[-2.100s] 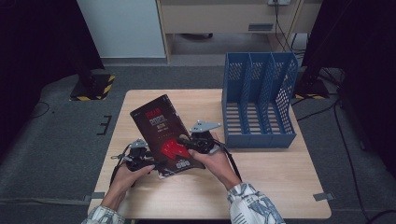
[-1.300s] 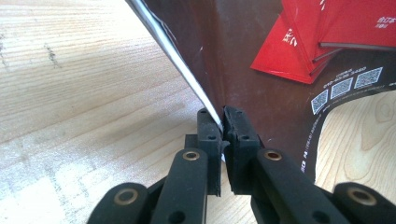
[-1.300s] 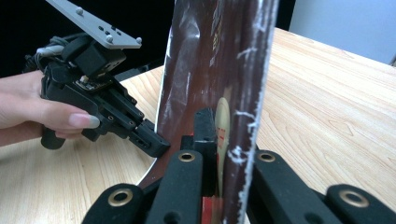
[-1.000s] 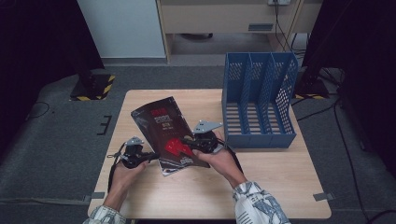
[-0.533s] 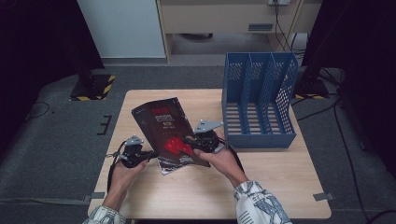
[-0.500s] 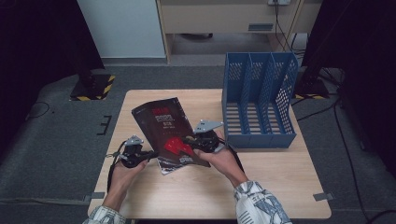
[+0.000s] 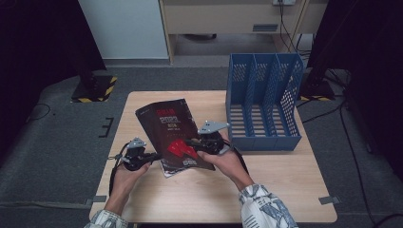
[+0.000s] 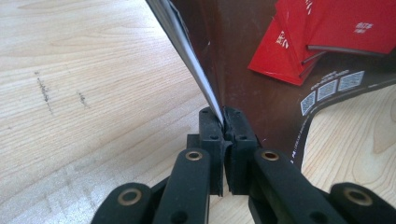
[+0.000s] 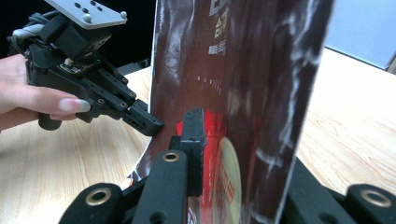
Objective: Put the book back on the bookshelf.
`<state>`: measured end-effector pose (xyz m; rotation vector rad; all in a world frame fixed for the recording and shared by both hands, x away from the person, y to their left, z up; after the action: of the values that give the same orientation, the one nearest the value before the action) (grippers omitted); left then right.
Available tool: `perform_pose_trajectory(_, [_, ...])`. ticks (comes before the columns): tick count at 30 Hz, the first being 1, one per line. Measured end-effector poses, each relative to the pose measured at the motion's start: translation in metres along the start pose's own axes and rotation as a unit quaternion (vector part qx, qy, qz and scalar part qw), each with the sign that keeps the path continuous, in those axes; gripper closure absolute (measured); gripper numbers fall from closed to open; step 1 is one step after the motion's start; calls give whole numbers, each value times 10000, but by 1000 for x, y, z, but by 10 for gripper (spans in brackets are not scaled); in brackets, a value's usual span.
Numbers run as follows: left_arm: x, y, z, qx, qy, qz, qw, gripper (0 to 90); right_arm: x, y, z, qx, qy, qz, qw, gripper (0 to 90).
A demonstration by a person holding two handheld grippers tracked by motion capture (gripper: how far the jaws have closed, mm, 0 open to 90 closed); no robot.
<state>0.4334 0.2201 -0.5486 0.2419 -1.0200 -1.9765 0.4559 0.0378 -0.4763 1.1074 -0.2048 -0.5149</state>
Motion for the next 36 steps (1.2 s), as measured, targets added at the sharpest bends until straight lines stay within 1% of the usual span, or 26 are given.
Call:
perform_pose_trajectory(4, [1, 2, 2, 41, 12, -31, 10000, 873, -1, 2, 2, 9, 14, 11, 10000, 764])
perform_pose_trajectory(9, [1, 7, 7, 75, 136, -174, 9997, 874, 0, 3, 5, 14, 24, 23, 10000, 760])
perform_pose_trajectory(10, [2, 8, 7, 78, 146, -171, 9997, 875, 1, 3, 6, 22, 18, 26, 10000, 761])
perform_pose_trajectory(16, [0, 16, 11, 5, 263, -421, 9988, 876, 5, 2, 5, 46, -1, -32, 10000, 751])
perform_pose_trajectory(18, [-1, 18, 11, -20, 323, -464, 9984, 876, 7, 2, 5, 52, -32, -71, 10000, 751])
perform_pose_trajectory(24, [-1, 22, 15, 56, 338, -469, 9983, 877, 9, 3, 8, 76, -37, -83, 9999, 752])
perform_pose_trajectory(32, [0, 28, 18, 59, 425, -557, 9975, 877, 9, 6, 11, 96, -36, -68, 9999, 751])
perform_pose_trajectory(36, [1, 29, 20, 117, 461, -589, 9971, 879, 10, 6, 13, 105, -51, -67, 9999, 750])
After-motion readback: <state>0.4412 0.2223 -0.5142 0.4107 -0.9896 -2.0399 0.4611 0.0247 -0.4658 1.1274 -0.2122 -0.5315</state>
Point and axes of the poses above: each handheld gripper's, and its own axes: z roughly backward along the jaws, y roughly out of its top, x roughly to its right, the point moved 8 cm from there along -z, roughly forward along the jaws, and after that the axes turned 1 degree about -x, right-handed, at the moved point
